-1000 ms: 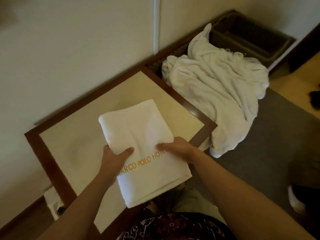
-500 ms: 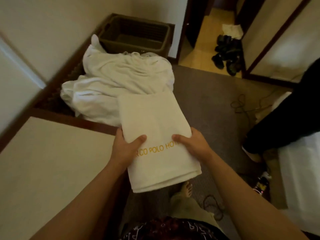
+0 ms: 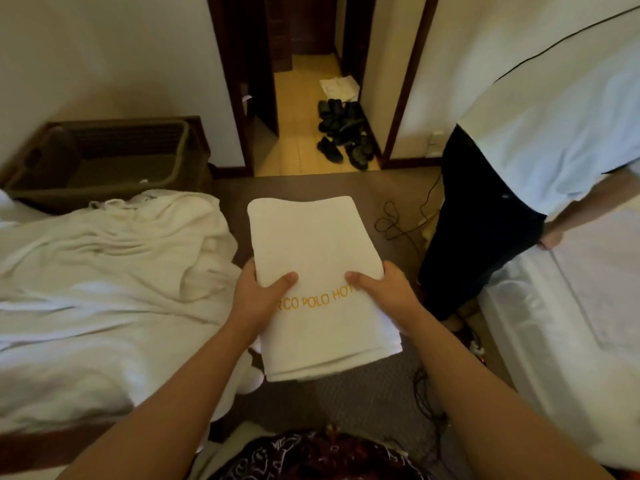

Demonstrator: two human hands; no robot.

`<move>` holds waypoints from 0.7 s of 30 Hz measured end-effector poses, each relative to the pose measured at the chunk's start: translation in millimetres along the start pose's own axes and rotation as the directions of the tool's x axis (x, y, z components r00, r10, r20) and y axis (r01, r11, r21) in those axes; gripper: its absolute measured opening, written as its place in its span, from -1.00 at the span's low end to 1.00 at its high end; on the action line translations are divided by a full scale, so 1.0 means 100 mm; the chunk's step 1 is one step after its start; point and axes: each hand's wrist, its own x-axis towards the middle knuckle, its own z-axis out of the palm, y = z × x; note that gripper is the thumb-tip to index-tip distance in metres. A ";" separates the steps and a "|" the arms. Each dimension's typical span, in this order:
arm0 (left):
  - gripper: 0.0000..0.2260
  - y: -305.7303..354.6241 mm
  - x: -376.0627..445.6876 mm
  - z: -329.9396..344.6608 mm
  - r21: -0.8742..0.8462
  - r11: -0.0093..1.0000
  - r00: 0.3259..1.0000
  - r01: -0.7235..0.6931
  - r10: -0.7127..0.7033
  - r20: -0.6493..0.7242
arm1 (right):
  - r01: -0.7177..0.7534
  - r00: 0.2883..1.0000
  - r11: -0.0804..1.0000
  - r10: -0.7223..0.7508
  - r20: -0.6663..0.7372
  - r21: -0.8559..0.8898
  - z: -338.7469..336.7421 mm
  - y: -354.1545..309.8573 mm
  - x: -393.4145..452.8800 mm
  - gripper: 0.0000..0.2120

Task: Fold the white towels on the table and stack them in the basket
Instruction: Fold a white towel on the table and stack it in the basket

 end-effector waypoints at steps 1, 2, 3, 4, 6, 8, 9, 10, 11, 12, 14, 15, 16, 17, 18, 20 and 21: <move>-0.52 0.05 0.11 0.07 0.007 1.000 1.000 -0.005 0.005 0.002 | 0.005 1.000 1.000 -0.005 -0.009 0.008 -0.05 -0.06 0.09 -0.69; -0.50 0.08 0.21 0.13 0.013 1.000 1.000 -0.009 0.009 0.006 | 0.009 1.000 1.000 -0.009 -0.013 0.012 -0.10 -0.09 0.19 -0.69; -0.49 0.11 0.32 0.17 0.017 1.000 1.000 -0.011 0.011 0.012 | 0.002 1.000 1.000 -0.001 -0.020 0.023 -0.13 -0.14 0.28 -0.68; -0.48 0.14 0.43 0.21 0.024 1.000 1.000 -0.016 0.015 0.018 | -0.002 1.000 1.000 0.002 -0.018 0.027 -0.15 -0.17 0.38 -0.66; -0.47 0.20 0.66 0.27 0.035 0.999 0.999 -0.020 0.019 0.026 | -0.006 1.000 0.999 0.007 -0.019 0.034 -0.17 -0.25 0.57 -0.64; -0.46 0.25 0.91 0.32 0.039 0.999 1.000 -0.009 0.008 0.023 | -0.014 1.000 0.999 0.016 -0.025 0.047 -0.15 -0.33 0.81 -0.63; -0.46 0.26 1.04 0.34 0.036 0.999 1.000 -0.005 0.004 0.025 | -0.021 0.999 0.998 0.022 -0.024 0.054 -0.14 -0.39 0.93 -0.64; -0.47 0.28 1.19 0.35 0.033 0.999 1.000 -0.002 0.002 0.025 | -0.027 0.999 0.998 0.028 -0.019 0.051 -0.11 -0.43 1.08 -0.65; -0.49 0.30 1.35 0.36 0.029 1.000 1.000 -0.002 0.001 0.026 | -0.031 0.999 0.998 0.032 -0.017 0.059 -0.08 -0.49 1.24 -0.64; -0.50 0.32 1.48 0.37 0.027 1.000 1.000 -0.001 0.000 0.027 | -0.035 0.999 0.997 0.036 -0.014 0.063 -0.05 -0.53 1.36 -0.62; -0.53 0.34 1.88 0.35 0.012 1.000 0.999 0.014 -0.014 0.037 | -0.046 0.999 0.997 0.046 -0.005 0.061 0.06 -0.65 1.75 -0.59; -0.53 0.35 2.05 0.33 0.004 1.000 0.999 0.020 -0.020 0.042 | -0.046 0.999 0.998 0.046 0.003 0.054 0.12 -0.70 1.92 -0.58; -0.54 0.37 2.28 0.30 -0.004 1.000 0.999 0.027 -0.027 0.041 | -0.045 0.999 0.998 0.044 0.016 0.045 0.20 -0.77 2.14 -0.58; -0.53 0.40 2.49 0.26 -0.008 0.999 0.999 0.036 -0.036 0.036 | -0.047 0.999 0.998 0.046 0.025 0.035 0.29 -0.85 2.34 -0.58; -0.53 0.43 2.71 0.21 -0.014 0.999 0.999 0.045 -0.045 0.027 | -0.050 0.998 0.999 0.049 0.037 0.016 0.38 -0.93 2.54 -0.56; -0.52 0.50 3.10 0.07 -0.031 0.997 0.998 0.065 -0.065 -0.007 | -0.074 0.995 0.997 0.076 0.061 -0.033 0.61 -1.10 2.96 -0.49; -0.52 0.55 3.26 0.00 -0.043 0.997 0.998 0.066 -0.067 -0.017 | -0.078 0.995 0.996 0.081 0.065 -0.052 0.72 -1.18 3.12 -0.46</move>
